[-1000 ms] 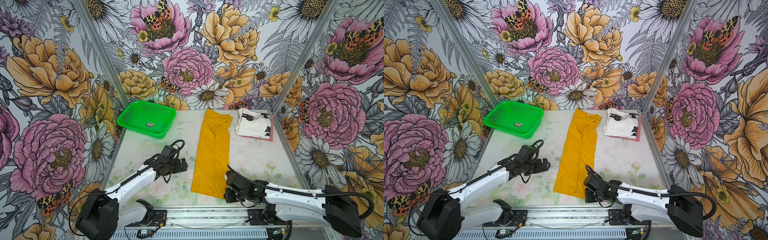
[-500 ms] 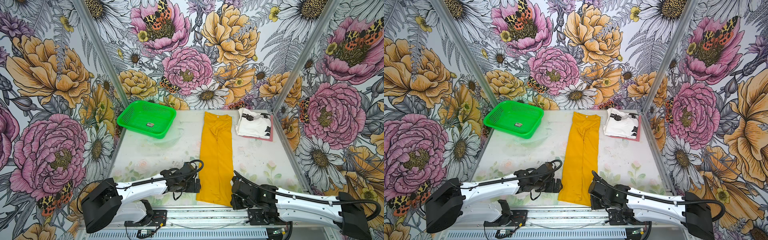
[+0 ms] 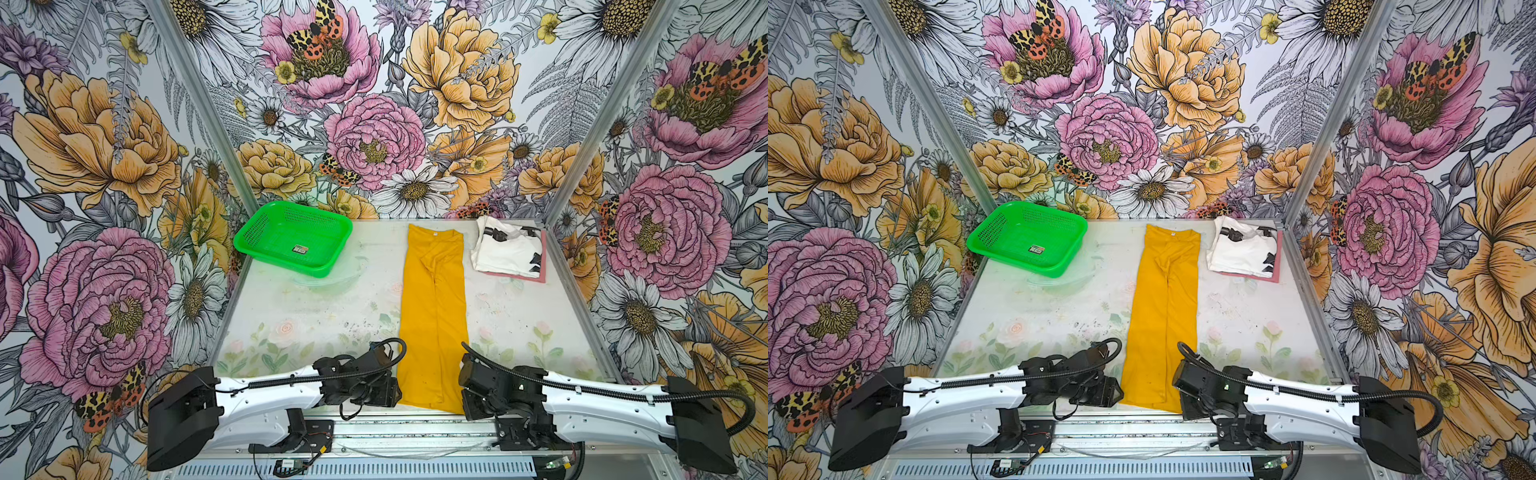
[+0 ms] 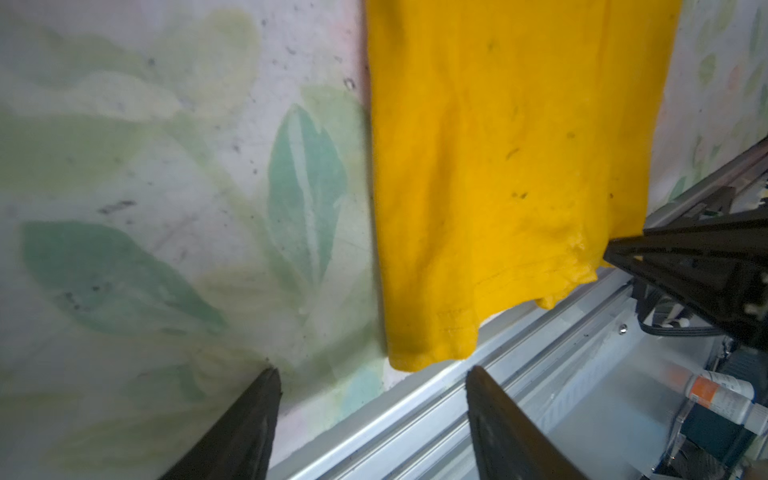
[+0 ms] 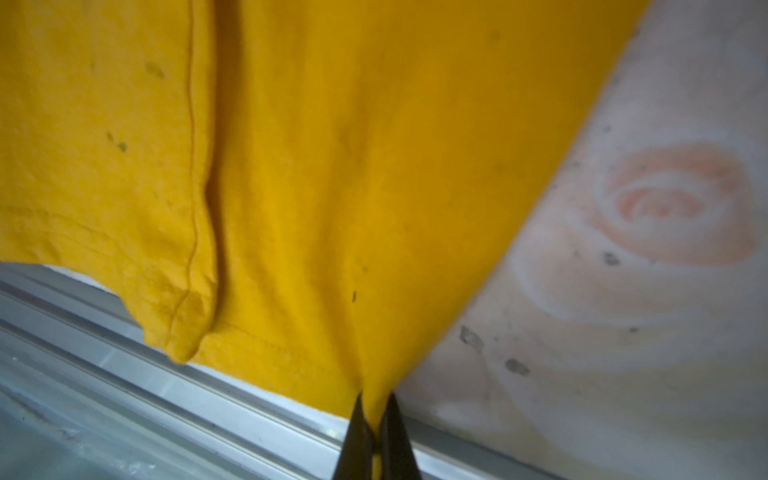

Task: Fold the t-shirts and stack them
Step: 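Lift the near end with both grippers and fold it toward the far end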

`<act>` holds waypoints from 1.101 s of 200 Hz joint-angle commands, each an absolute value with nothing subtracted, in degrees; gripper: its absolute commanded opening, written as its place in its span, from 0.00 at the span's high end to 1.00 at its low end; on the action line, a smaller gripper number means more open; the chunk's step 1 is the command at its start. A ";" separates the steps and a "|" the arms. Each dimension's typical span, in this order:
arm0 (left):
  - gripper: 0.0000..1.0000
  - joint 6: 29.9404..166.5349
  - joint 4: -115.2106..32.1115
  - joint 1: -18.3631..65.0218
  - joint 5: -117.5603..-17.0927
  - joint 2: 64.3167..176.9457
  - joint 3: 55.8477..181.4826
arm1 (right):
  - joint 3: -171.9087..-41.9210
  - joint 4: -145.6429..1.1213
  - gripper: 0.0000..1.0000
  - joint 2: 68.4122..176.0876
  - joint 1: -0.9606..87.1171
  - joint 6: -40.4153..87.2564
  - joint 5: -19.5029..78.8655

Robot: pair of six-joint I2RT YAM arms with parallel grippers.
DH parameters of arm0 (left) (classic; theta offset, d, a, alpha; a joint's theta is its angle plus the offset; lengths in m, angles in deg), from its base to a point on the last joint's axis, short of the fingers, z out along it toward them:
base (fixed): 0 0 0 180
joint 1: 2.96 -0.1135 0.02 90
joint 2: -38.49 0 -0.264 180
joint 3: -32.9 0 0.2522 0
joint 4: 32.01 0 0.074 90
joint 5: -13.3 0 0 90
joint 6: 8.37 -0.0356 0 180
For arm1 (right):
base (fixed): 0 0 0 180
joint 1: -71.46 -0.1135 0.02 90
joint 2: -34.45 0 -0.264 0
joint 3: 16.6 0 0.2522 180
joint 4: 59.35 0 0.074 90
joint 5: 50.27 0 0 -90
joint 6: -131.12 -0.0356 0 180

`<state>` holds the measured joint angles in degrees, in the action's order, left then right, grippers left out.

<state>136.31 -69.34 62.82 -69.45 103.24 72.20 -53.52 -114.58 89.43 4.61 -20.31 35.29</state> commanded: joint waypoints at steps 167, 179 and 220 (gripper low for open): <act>1.00 128.06 -71.17 55.30 -65.45 109.04 81.09 | -60.98 -115.21 1.00 82.41 13.72 -13.78 41.05; 1.00 125.76 -71.20 53.04 -64.53 109.79 83.04 | -61.90 -115.22 1.00 82.91 15.60 -12.59 41.18; 1.00 118.72 -71.17 46.43 -62.02 115.36 92.35 | -66.54 -114.26 1.00 86.65 25.06 -7.09 41.93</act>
<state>125.31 -71.22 49.51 -64.49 112.40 87.13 -62.66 -115.35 84.80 20.33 -12.11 40.09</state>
